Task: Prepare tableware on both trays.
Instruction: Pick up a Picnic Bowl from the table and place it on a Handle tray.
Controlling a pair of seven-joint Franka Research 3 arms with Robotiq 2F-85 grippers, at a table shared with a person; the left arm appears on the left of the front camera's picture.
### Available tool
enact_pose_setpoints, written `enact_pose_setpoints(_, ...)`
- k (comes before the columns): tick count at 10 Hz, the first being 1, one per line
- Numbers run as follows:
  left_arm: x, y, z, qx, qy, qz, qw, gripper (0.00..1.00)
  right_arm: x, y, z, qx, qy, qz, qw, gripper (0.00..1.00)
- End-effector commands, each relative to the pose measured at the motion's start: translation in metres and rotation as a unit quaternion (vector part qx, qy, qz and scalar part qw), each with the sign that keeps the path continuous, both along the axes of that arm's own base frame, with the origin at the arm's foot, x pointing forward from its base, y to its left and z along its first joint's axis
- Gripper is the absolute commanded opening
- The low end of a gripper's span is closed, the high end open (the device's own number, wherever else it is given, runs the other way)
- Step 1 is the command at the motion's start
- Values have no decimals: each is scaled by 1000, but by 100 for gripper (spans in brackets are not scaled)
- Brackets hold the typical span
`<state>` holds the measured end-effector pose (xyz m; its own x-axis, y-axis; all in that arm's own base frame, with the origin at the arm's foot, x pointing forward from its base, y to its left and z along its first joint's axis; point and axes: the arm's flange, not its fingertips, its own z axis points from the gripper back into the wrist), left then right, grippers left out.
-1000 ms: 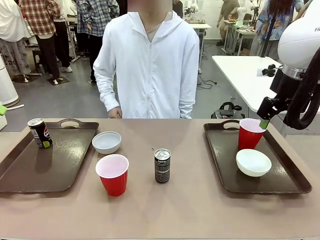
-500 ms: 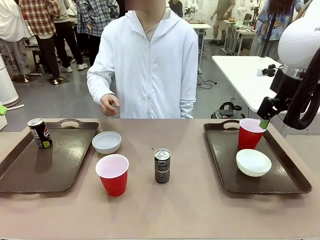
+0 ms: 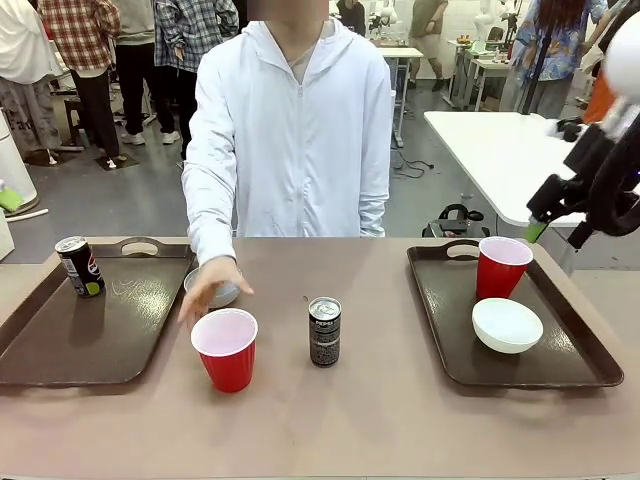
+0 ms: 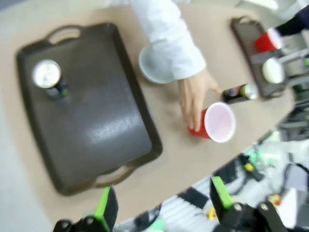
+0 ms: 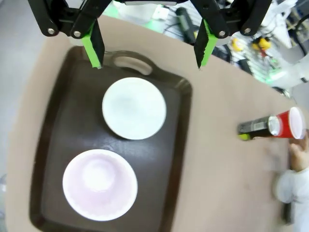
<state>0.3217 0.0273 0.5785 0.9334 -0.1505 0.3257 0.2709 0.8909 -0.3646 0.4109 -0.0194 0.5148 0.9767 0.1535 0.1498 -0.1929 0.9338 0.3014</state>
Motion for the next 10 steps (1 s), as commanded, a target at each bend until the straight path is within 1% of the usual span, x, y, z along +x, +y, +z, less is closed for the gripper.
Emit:
enact_pose_setpoints(1, 18, -46, 16, 120, 40, 2, 992, 100, -12, -43, 14, 115, 6, -10, 993, 96)
enact_pose_setpoints(2, 33, -66, 19, 156, 48, 4, 987, 100, -15, -67, 18, 153, 4, -19, 988, 96)
enact_pose_setpoints(3, 48, -82, 18, 183, 56, 12, 981, 100, -19, -91, 23, 203, 5, -24, 979, 96)
enact_pose_setpoints(4, 60, -96, 14, 203, 57, 23, 977, 100, -24, -118, 28, 244, 1, -35, 969, 96)
enact_pose_setpoints(5, 70, -108, 10, 215, 51, 33, 975, 100, -33, -146, 32, 265, -10, -53, 963, 96)
enact_pose_setpoints(6, 76, -116, 5, 219, 46, 38, 974, 100, -43, -166, 35, 270, -8, -59, 961, 96)
enact_pose_setpoints(7, 81, -120, -2, 215, 42, 42, 975, 100, -54, -186, 37, 279, -14, -69, 958, 96)
enact_pose_setpoints(8, 78, -121, -3, 199, 38, 35, 979, 100, -64, -201, 38, 287, -26, -65, 955, 96)
enact_pose_setpoints(9, 77, -117, -4, 212, 49, 26, 976, 100, -71, -205, 37, 282, -36, -70, 956, 96)
enact_pose_setpoints(10, 77, -117, -4, 212, 49, 26, 976, 100, -67, -194, 36, 268, -14, -79, 960, 96)
